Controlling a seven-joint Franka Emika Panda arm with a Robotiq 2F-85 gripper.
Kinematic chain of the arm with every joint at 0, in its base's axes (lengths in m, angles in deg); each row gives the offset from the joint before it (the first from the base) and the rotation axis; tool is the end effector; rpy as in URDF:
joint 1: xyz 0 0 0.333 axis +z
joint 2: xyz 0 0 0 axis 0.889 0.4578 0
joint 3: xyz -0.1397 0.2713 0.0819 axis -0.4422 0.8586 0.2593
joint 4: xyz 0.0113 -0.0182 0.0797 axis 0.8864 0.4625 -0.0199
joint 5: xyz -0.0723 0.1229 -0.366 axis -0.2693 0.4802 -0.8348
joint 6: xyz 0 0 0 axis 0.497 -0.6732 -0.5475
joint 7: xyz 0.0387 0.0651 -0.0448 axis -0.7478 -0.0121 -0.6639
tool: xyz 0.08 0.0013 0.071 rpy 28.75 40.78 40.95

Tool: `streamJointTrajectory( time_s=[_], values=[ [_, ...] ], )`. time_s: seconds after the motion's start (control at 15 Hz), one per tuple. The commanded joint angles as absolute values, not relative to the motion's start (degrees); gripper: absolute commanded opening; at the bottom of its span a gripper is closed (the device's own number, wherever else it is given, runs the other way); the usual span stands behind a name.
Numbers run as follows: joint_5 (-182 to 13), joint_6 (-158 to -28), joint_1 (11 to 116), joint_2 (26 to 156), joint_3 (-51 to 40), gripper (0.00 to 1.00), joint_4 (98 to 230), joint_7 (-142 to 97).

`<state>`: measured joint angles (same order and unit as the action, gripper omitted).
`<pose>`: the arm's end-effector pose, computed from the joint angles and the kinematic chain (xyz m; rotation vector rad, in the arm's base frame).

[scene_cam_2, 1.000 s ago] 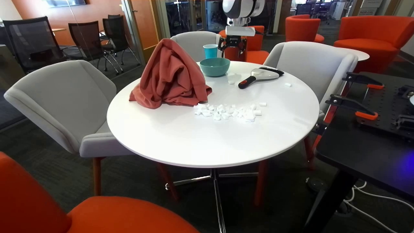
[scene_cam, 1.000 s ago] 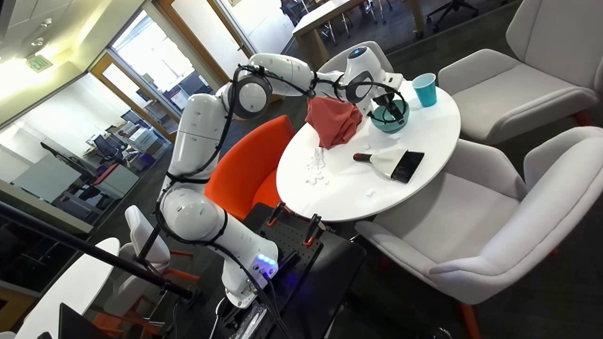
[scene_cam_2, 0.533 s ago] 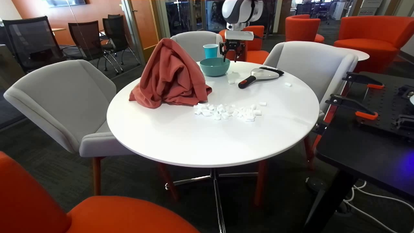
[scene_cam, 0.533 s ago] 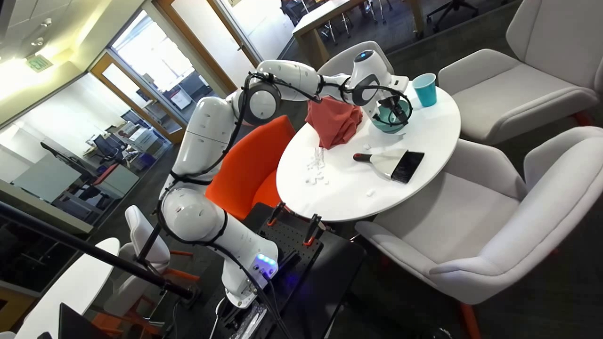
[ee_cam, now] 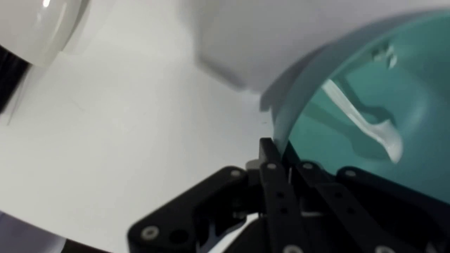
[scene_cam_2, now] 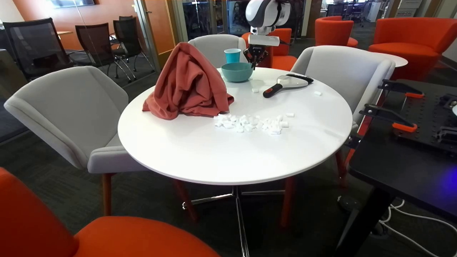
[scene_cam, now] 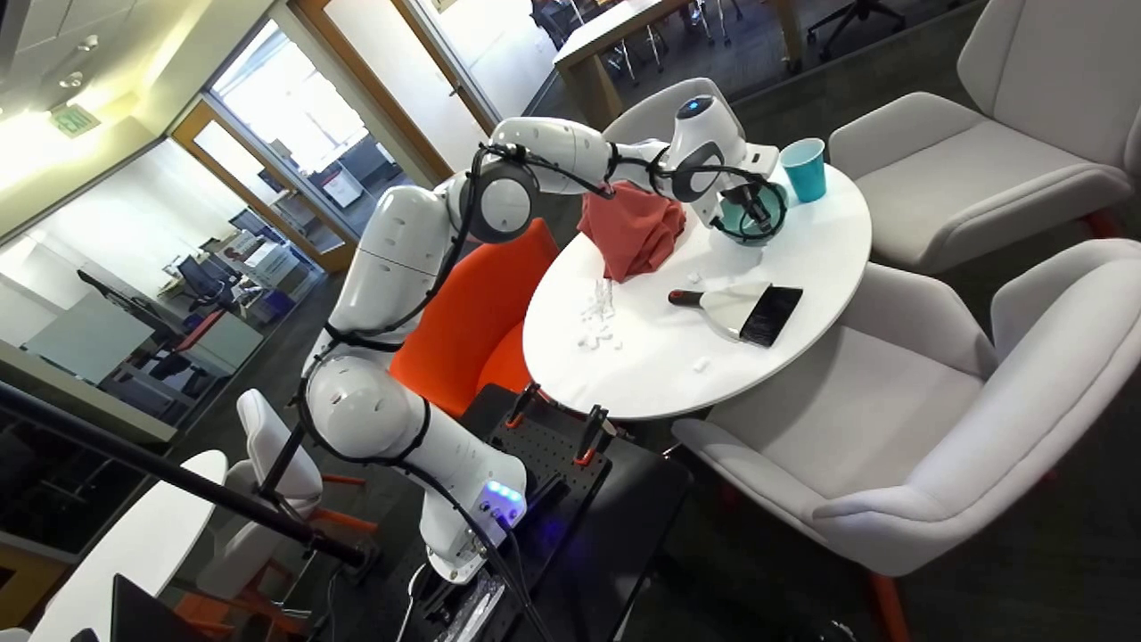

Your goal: Move the blue bowl forward.

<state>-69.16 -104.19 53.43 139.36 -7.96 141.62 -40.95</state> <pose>0.7373 -0.1884 0.1014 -2.8402 1.1618 -0.3116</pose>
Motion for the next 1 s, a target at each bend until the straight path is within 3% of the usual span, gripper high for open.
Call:
streamJointTrajectory(
  time_s=[0.0,0.4,0.93],
  values=[
    [-68.2,-102.3,52.6,139.2,-6.6,0.0,140.2,-40.3],
    [-65.3,-102.5,50.5,128.6,-0.3,0.01,151.5,-32.5],
    [-67.9,-95.4,49.7,108.4,-2.7,0.01,172.4,-21.7]
  ],
)
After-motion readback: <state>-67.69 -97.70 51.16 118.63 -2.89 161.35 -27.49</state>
